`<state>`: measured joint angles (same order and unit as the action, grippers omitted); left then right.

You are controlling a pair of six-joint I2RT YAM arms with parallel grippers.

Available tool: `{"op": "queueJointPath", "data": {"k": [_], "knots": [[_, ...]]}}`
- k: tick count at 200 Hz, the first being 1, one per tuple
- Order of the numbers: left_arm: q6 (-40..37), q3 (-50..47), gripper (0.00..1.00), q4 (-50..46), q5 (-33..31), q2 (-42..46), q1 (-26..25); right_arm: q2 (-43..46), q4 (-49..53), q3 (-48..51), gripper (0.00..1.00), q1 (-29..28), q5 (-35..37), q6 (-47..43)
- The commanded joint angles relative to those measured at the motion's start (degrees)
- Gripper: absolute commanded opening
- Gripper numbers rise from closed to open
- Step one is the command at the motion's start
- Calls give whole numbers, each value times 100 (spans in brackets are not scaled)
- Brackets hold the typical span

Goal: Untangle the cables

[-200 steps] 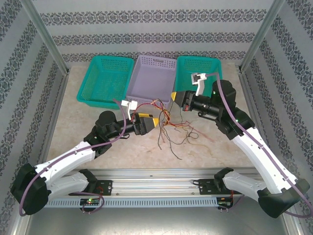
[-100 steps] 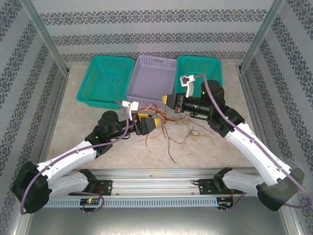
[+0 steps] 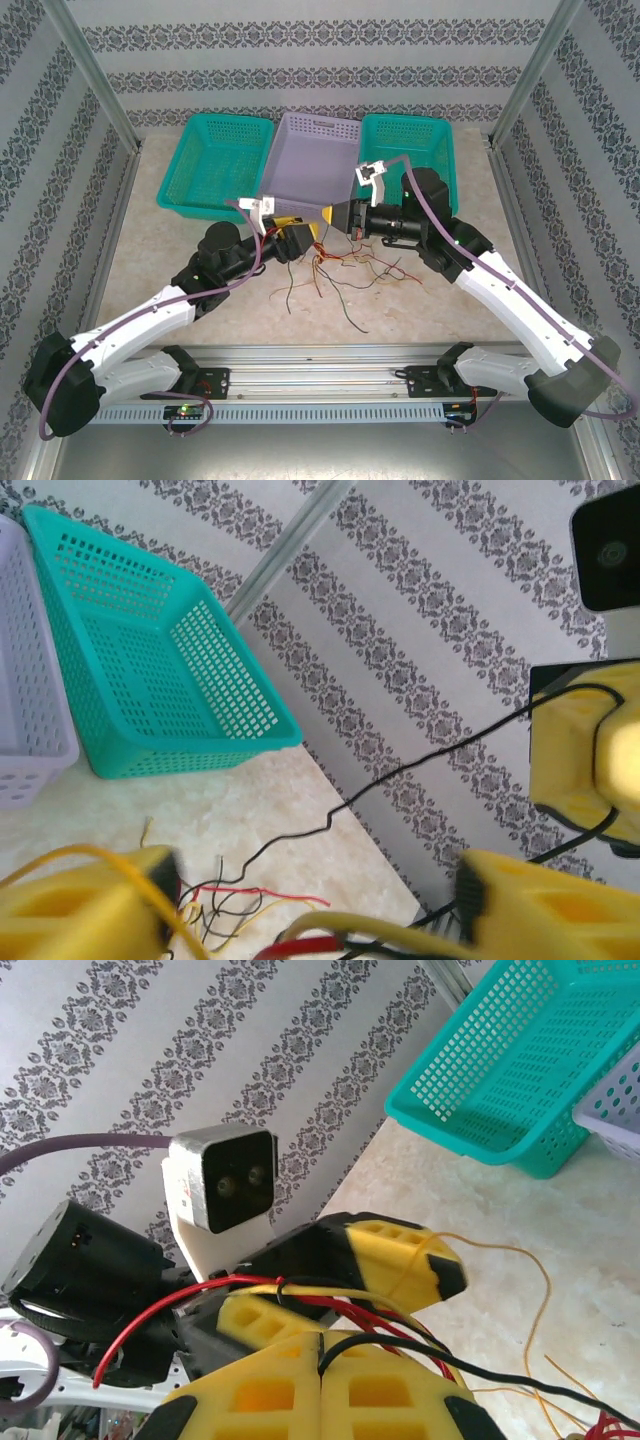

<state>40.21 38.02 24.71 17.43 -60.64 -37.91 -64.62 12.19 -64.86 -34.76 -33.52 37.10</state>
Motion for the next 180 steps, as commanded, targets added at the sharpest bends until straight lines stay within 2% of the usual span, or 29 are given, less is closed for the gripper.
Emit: {"op": "queueJointPath", "data": {"k": [1,14,29,61,77,105,126,148,180], "knots": [[-216,183,39,-232,-192,120,-19,181,-71,56,0,-52,86,-174],[-268,179,18,-325,-177,151,11,250,-42,82,0,-47,150,-193],[-347,232,0,-609,-200,217,61,361,68,102,0,-3,339,-262],[-637,543,0,-1964,-548,531,233,817,323,350,0,434,968,-264],[-776,768,0,-2680,-643,710,329,1100,411,580,0,949,1270,-113],[-1203,1385,0,-4031,-613,792,403,1406,436,909,0,2068,1175,168],[-1661,1741,0,-4805,-622,750,435,1368,451,950,0,2614,928,192],[-2062,1986,0,-5472,-622,614,505,1224,498,876,0,2948,699,171],[-2365,1977,0,-5897,-63,427,636,1060,894,624,0,3065,925,-213]]}}
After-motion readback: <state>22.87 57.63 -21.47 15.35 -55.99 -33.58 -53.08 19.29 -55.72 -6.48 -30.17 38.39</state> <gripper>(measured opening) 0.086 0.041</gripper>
